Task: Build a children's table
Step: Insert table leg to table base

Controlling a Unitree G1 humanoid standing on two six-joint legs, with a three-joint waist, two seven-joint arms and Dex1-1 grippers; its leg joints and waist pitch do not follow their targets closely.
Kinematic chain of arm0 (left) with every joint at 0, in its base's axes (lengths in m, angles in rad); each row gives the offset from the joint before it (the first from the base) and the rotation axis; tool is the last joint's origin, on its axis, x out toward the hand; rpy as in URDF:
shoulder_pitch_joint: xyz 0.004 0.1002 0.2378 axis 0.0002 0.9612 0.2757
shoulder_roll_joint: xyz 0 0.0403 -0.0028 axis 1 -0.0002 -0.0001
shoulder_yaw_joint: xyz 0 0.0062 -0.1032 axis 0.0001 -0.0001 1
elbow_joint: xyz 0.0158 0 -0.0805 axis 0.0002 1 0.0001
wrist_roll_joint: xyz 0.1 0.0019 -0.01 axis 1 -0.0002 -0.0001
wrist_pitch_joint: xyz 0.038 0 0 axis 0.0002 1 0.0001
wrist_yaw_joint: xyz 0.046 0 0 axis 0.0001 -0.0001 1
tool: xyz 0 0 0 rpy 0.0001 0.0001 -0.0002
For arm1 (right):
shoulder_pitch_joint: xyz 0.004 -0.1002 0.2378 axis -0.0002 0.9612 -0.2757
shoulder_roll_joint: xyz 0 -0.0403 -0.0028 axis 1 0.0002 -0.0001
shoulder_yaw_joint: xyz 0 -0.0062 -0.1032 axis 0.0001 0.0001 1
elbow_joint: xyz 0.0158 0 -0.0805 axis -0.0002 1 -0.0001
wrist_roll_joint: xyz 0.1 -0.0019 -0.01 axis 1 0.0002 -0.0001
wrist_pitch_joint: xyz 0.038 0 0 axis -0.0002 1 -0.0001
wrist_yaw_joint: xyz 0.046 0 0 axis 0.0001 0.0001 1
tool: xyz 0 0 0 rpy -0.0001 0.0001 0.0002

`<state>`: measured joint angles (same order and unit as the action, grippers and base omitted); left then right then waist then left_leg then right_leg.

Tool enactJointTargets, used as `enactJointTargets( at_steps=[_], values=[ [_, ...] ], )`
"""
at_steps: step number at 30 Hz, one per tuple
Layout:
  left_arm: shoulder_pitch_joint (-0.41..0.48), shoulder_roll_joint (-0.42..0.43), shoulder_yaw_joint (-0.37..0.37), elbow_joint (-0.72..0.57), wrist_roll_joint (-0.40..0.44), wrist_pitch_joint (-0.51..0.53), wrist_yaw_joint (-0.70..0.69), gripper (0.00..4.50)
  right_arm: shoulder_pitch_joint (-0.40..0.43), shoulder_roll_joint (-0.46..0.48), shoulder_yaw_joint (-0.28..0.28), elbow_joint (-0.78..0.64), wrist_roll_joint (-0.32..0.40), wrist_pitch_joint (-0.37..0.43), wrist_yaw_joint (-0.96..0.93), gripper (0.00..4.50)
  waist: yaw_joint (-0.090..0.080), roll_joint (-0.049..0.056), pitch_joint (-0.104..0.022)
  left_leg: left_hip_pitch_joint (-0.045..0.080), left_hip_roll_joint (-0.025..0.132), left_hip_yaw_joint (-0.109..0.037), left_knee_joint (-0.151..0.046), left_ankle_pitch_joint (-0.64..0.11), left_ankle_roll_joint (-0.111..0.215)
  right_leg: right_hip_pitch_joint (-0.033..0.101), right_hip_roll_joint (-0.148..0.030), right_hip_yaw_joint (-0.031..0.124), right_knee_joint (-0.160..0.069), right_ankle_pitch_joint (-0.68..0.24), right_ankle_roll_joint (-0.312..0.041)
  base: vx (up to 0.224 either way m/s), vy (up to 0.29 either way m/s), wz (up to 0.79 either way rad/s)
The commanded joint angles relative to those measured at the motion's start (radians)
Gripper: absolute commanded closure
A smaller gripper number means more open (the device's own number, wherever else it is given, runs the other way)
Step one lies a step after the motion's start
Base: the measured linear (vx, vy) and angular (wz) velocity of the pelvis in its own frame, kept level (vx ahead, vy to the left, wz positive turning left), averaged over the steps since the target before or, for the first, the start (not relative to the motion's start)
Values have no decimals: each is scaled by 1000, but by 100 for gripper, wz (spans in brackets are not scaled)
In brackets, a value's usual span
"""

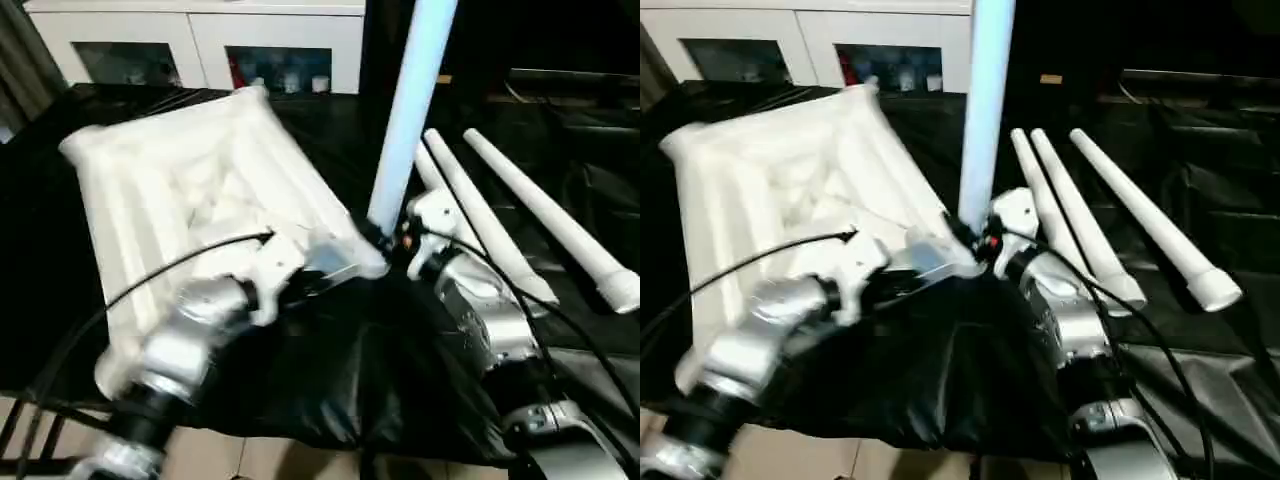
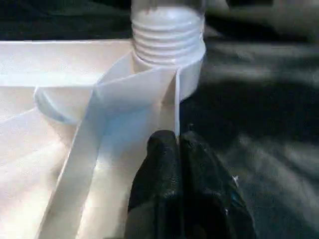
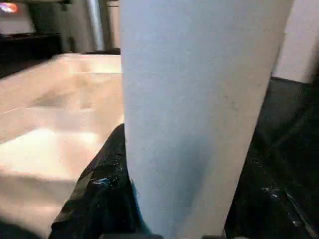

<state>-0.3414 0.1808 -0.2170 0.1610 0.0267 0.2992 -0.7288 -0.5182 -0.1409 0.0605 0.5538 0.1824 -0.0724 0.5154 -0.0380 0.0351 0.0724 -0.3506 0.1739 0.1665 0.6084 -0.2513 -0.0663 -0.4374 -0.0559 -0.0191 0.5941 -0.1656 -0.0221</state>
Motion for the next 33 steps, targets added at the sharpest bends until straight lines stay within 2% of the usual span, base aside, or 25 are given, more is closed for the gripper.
enactJointTargets(
  at_steps=[1, 3, 4, 5, 7, 9, 11, 12, 14, 20, 22, 23, 27, 28, 30, 33],
  values=[
    [-29, -75, -46, -134, -50, -45, 30, 450, 29, 24, 30, 83, -33, 77, -36, 261, 16, -7, -62, -12, 41, -1, -62, 27, 188, 82, -64, 31, -51, -20, -353, 0, 0, 0],
    [-30, -104, -61, -122, -24, -45, 82, 450, 31, 31, 34, 78, -34, 79, -34, 261, 28, -8, -61, -8, 46, -2, -65, -4, 175, 80, -67, 32, -54, -71, -341, 0, 0, 0],
    [-31, -111, -62, -122, -18, -41, 93, 450, 31, 32, 33, 81, -36, 77, -35, 261, 30, -6, -55, -6, 49, 0, -69, -38, 162, 74, -66, 31, -61, -115, -335, 0, 0, 0],
    [-33, -122, -62, -121, -11, -34, 109, 450, 30, 34, 32, 85, -40, 74, -36, 261, 29, -8, -55, -7, 49, 0, -70, -56, 152, 74, -64, 31, -62, -132, -329, 0, 0, 0],
    [-34, -130, -62, -124, 0, -27, 123, 450, 30, 37, 30, 87, -44, 72, -40, 261, 22, -18, -54, -18, 39, -3, -71, -83, 126, 84, -64, 32, -64, -171, -295, 0, 0, 0],
    [-42, -138, -62, -117, 23, -26, 144, 450, 31, 42, 30, 88, -48, 70, -44, 261, 23, -12, -57, -9, 38, -1, -69, -96, 116, 76, -63, 32, -70, -199, -277, 0, 0, 0],
    [-45, -138, -63, -115, 25, -25, 147, 450, 33, 45, 31, 86, -48, 71, -44, 261, 24, -12, -58, -12, 37, -1, -69, -90, 115, 78, -62, 32, -69, -196, -273, 0, 0, 0],
    [-45, -135, -65, -115, 24, -26, 150, 450, 34, 47, 30, 84, -49, 71, -44, 261, 25, -8, -59, -12, 38, -2, -69, -81, 114, 77, -62, 31, -68, -183, -273, 0, 0, 0],
    [-44, -125, -69, -116, 25, -26, 150, 450, 36, 50, 29, 82, -50, 73, -45, 261, 24, -9, -61, -16, 38, -4, -69, -64, 116, 81, -62, 30, -63, -148, -278, 0, 0, 0],
    [-42, -77, -95, -126, 54, -26, 135, 450, 40, 56, 24, 73, -54, 77, -44, 261, 21, -4, -62, -12, 39, -4, -69, -56, 128, 79, -62, 29, -59, -99, -296, 0, 0, 0],
    [-43, -12, -110, -141, 100, 2, 111, 450, 43, 56, 24, 68, -54, 79, -42, 261, 22, -1, -63, -11, 39, -5, -69, -57, 125, 80, -62, 28, -57, -98, -296, 0, 0, 0],
    [-45, 24, -113, -148, 108, 20, 84, 417, 43, 55, 24, 66, -55, 80, -42, 261, 22, 0, -63, -10, 40, -5, -69, -58, 125, 79, -63, 28, -57, -102, -295, 0, 0, 0],
    [-41, 84, -96, -178, 82, 85, 35, 403, 45, 53, 21, 63, -56, 82, -39, 261, 20, 1, -62, -7, 40, -3, -70, -48, 110, 77, -61, 28, -53, -83, -307, 0, 0, 0],
    [-42, 78, -77, -179, 58, 104, 38, 373, 45, 53, 20, 63, -56, 82, -39, 261, 21, 2, -62, -6, 40, -2, -70, -51, 105, 77, -60, 28, -53, -80, -310, 0, 0, 0],
    [-44, 62, -52, -177, 22, 127, 44, 365, 46, 54, 18, 62, -57, 83, -38, 261, 23, 3, -63, -7, 39, -1, -70, -50, 97, 79, -61, 28, -52, -71, -319, 0, 0, 0],
    [-57, 30, -34, -150, -16, 141, 52, 343, 46, 55, 18, 61, -58, 85, -37, 261, 23, 0, -64, -10, 37, -1, -69, -55, 101, 82, -62, 30, -53, -63, -321, 0, 0, 0]
  ],
)
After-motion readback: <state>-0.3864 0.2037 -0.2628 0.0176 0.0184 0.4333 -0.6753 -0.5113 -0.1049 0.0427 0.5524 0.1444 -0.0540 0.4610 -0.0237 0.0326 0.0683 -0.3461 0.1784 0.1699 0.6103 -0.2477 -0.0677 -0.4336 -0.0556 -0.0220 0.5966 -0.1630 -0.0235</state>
